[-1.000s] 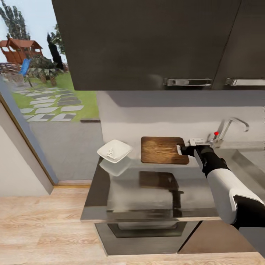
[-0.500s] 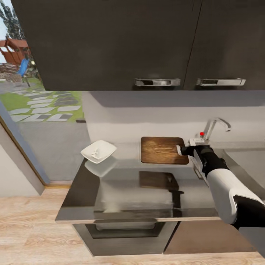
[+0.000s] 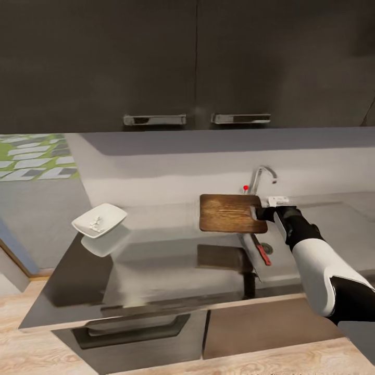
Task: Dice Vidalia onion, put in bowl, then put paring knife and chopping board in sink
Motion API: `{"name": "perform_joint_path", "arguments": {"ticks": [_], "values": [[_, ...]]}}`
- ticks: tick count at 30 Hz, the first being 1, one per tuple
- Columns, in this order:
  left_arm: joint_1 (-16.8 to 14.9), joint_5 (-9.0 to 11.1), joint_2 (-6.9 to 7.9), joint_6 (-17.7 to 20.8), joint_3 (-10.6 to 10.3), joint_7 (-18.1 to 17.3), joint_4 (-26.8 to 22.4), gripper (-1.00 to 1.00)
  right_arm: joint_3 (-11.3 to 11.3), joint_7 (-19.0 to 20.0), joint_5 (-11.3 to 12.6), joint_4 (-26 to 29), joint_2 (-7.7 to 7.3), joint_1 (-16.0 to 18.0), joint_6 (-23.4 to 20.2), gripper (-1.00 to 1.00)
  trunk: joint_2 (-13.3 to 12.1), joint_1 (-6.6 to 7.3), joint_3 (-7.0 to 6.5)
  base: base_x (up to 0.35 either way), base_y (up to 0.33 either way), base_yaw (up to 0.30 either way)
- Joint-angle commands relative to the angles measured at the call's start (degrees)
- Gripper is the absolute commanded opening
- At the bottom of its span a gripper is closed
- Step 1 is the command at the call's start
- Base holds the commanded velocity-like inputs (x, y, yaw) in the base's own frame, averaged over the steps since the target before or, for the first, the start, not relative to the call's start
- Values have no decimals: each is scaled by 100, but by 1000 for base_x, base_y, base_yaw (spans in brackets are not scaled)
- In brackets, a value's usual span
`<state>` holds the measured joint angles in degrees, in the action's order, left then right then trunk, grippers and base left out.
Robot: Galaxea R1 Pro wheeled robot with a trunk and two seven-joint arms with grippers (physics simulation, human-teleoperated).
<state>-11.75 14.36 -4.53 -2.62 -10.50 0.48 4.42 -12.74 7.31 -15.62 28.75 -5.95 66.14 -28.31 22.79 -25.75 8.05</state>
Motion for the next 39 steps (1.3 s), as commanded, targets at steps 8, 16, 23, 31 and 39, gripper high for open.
{"name": "perform_joint_path", "arguments": {"ticks": [8,16,23,31,39], "values": [[-12,49,-13,-28,-48,5,24,100,-819,-3166,1028,-781,226,4,1269,-100,13,-4,-5,0,-338,-68],[-12,49,-17,-28,-48,5,15,100,-983,-4458,2120,-1488,440,4,2642,-100,13,-4,-6,0,-148,0],[-13,49,-22,-28,-48,5,15,100,-991,-5710,3117,-1499,1160,4,3596,-100,13,-4,-6,0,-2,0],[-12,51,-23,-28,-42,5,6,100,-1179,-6170,4226,-1482,1212,4,3723,-100,13,-4,-6,0,0,0],[-12,189,-28,-28,-47,5,6,100,-1178,-6544,4227,-1505,1267,4,4023,-100,13,-4,22,31,0,0]]}}
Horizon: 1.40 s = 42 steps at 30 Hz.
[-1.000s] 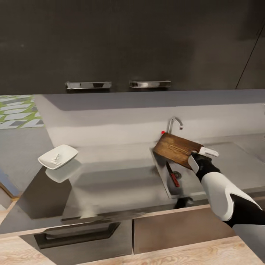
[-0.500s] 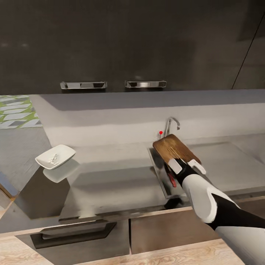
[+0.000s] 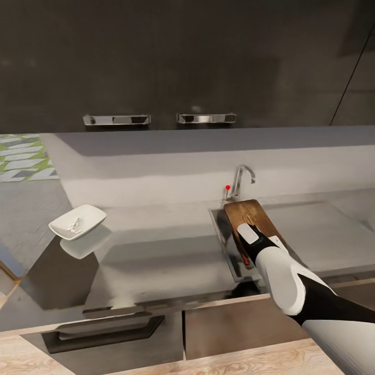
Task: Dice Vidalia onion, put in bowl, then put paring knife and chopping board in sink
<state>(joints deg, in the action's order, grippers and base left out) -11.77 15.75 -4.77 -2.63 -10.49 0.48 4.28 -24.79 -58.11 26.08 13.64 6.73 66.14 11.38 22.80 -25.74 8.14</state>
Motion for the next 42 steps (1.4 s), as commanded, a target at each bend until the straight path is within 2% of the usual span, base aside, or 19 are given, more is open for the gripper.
{"name": "perform_joint_path", "arguments": {"ticks": [1,5,8,11,16,42], "values": [[-10,60,-5,-28,-47,3,20,100,27,-4,57,1,1,4,56,-100,12,-4,21,110,0,0],[-10,125,-2,-28,-45,1,20,100,27,27,76,-344,-3,4,108,-100,12,-4,57,93,0,0],[-10,300,-5,-28,-49,-1,20,100,27,43,71,-456,-5,4,228,-100,12,-4,85,17,0,0],[-11,356,-6,-28,-50,-16,23,100,19,45,74,-634,-12,4,290,-100,12,-4,112,28,-22,0],[-10,366,-6,-28,-50,-38,21,100,10,51,74,-743,-30,4,434,-100,12,-4,159,139,-89,0],[-10,370,10,-20,-41,-47,20,100,18,66,76,-843,-5,4,460,-100,12,-4,399,78,-6,0]]}}
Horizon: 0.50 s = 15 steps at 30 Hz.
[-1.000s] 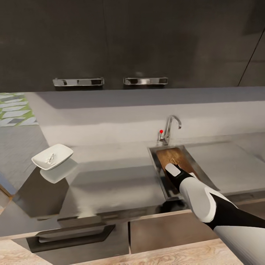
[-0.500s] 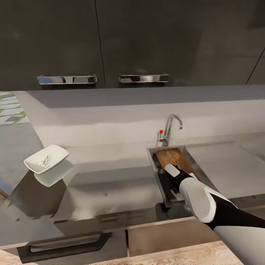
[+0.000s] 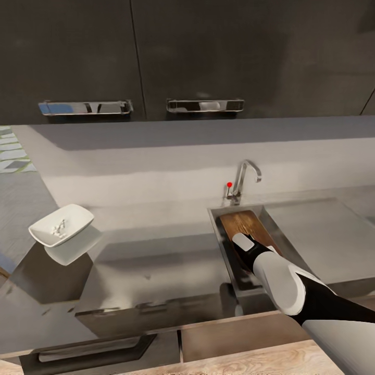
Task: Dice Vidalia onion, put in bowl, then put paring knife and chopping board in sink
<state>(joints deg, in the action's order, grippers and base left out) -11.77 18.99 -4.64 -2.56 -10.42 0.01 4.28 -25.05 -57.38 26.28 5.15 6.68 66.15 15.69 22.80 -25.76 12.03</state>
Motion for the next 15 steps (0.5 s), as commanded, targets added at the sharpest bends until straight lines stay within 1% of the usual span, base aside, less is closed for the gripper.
{"name": "perform_joint_path", "arguments": {"ticks": [1,12,15], "values": [[-9,46,-3,-26,-48,1,20,100,44,-4,55,5,-3,3,29,-100,12,-3,20,3,0,0],[-9,47,-2,-26,-48,0,20,100,44,4,52,-52,0,3,30,-100,12,-3,123,0,0,0],[-9,50,-2,-26,-48,4,20,100,44,119,52,-64,-3,3,30,-100,12,-3,150,0,0,0]]}}
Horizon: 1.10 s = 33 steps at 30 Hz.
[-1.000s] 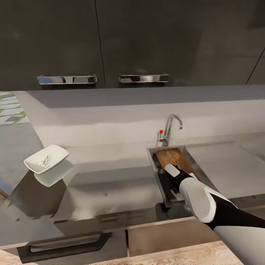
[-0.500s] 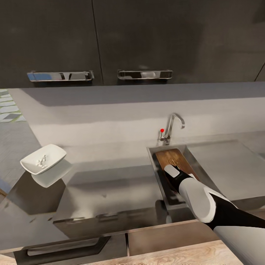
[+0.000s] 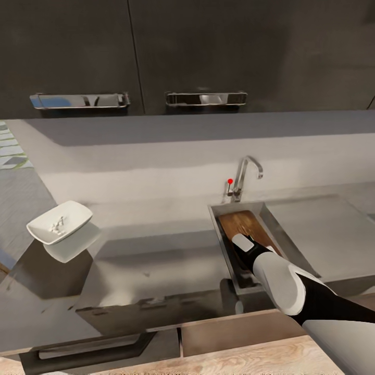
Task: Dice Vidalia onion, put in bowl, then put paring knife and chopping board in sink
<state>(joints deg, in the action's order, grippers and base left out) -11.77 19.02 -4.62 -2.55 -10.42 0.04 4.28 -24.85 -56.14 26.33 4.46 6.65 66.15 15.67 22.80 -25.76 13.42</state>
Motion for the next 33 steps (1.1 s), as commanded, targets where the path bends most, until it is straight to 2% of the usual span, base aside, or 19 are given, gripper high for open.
{"name": "perform_joint_path", "arguments": {"ticks": [1,18,19,33], "values": [[-9,45,-4,-27,-48,-1,20,100,24,34,52,4,2,3,33,-100,12,-3,20,0,0,0],[-9,50,-4,-27,-48,4,28,100,20,77,82,2,-4,3,36,-100,12,-3,148,0,0,0],[-9,50,-4,-27,-48,4,28,100,20,77,82,2,0,3,39,100,12,-3,149,0,0,0],[-9,50,-4,-27,-48,4,26,100,61,70,89,99,4,3,27,100,12,-3,149,0,0,0]]}}
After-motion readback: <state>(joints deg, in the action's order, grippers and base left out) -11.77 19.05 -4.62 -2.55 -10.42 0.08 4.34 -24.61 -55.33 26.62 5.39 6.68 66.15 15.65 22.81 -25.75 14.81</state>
